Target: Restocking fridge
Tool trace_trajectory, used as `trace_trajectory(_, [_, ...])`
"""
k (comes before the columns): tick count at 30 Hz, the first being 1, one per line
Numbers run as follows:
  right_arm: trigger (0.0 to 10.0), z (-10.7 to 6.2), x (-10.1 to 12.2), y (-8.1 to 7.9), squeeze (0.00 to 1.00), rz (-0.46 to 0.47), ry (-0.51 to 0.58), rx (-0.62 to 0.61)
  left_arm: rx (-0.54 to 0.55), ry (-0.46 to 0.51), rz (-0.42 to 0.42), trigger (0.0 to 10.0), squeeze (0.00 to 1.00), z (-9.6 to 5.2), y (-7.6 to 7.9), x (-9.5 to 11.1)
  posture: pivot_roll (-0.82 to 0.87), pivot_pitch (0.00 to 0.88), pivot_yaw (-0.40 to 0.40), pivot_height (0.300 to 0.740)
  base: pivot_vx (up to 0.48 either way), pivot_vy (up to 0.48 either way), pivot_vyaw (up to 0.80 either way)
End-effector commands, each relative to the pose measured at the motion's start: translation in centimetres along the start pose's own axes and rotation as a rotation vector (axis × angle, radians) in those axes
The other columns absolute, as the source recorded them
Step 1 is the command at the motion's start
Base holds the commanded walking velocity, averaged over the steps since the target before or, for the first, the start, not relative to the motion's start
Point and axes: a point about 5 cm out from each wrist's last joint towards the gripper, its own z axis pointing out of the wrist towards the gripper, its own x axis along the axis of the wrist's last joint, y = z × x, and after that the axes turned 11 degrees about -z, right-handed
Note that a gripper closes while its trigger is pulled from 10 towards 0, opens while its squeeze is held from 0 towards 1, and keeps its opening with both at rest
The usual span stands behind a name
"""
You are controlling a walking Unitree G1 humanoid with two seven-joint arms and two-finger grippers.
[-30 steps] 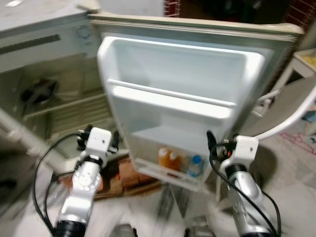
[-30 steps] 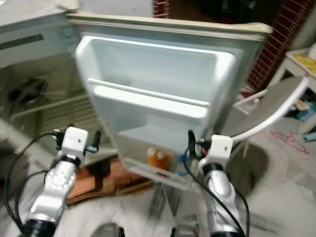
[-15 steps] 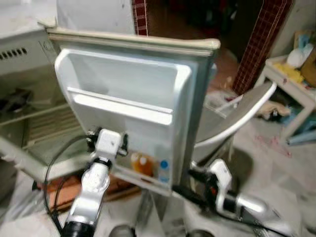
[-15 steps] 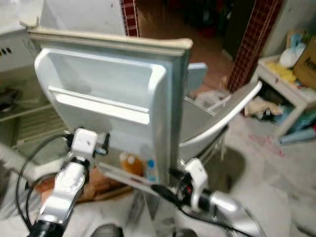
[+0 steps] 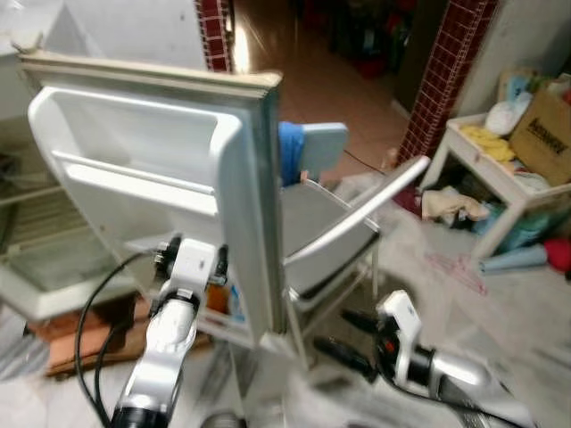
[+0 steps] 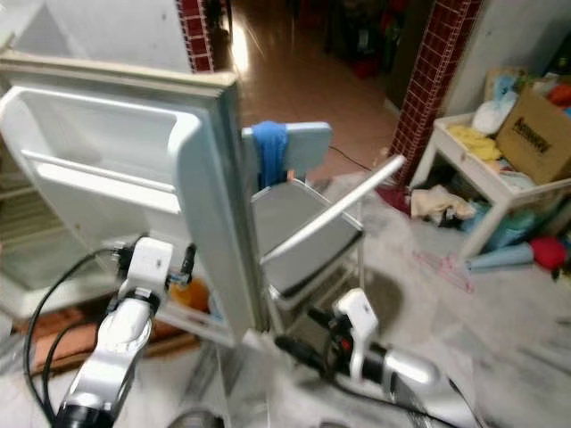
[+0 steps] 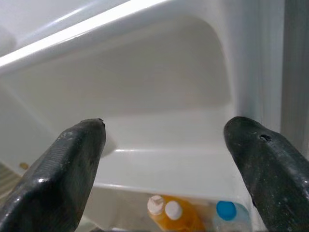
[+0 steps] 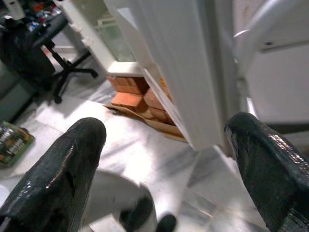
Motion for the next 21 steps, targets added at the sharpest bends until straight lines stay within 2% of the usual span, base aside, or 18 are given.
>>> trace_trajectory(1, [10.0, 0.6, 0.5, -0.4, 0.0, -0.004, 0.026, 0.027, -0.012, 0.01, 0.007, 10.0, 0.0, 0.1, 0.0, 0.3, -0.03, 0.0, 0.063, 0.74, 0.0, -0.416, 0.0])
trace_trajectory(13, [10.0, 0.6, 0.5, -0.4, 0.0, -0.004, 0.026, 0.027, -0.012, 0.01, 0.007, 10.0, 0.0, 0.1, 0.0, 0.3, -0.03, 0.0, 0.063, 0.74, 0.0, -0.416, 0.0])
trace_trajectory(14, [10.0, 0.1, 0.6, -0.2, 0.0, 0.006, 0.01, 0.061, -0.008, 0.008, 0.006, 10.0, 0.0, 0.0, 0.0, 0.2, -0.03, 0.0, 0.064, 0.74, -0.24, -0.416, 0.0])
trace_trajectory(15, [10.0, 0.7, 3.9, 3.9, 0.0, -0.113, 0.115, -0.221, 0.062, -0.04, -0.024, 10.0, 0.0, -0.5, -1.4, -0.5, 0.03, 0.0, 0.076, 0.74, 0.0, 0.0, 0.0])
trace_trajectory(16, [10.0, 0.7, 3.9, 3.9, 0.0, -0.113, 0.115, -0.221, 0.062, -0.04, -0.024, 10.0, 0.0, -0.5, -1.4, -0.5, 0.03, 0.0, 0.076, 0.74, 0.0, 0.0, 0.0])
trace_trajectory(17, [10.0, 0.9, 6.7, 6.5, 0.0, -0.167, 0.219, -0.43, 0.112, -0.072, -0.046, 10.0, 0.0, -0.9, -2.3, -1.0, 0.03, 0.0, 0.075, 0.74, 0.0, 0.0, 0.0])
trace_trajectory(18, [10.0, 0.9, 6.7, 6.5, 0.0, -0.167, 0.219, -0.43, 0.112, -0.072, -0.046, 10.0, 0.0, -0.9, -2.3, -1.0, 0.03, 0.0, 0.075, 0.74, 0.0, 0.0, 0.0])
trace_trajectory(19, [10.0, 0.8, 9.7, 8.4, 0.0, -0.208, 0.353, -0.633, 0.159, -0.093, -0.074, 10.0, 0.0, -1.2, -3.1, -1.3, 0.02, 0.0, 0.073, 0.74, 0.0, 0.0, 0.53])
trace_trajectory(21, [10.0, 0.8, 9.8, 8.3, 0.0, -0.202, 0.368, -0.631, 0.158, -0.082, -0.081, 10.0, 0.0, -1.1, -2.9, -1.2, 0.02, 0.0, 0.07, 0.74, 0.0, 0.0, 0.74])
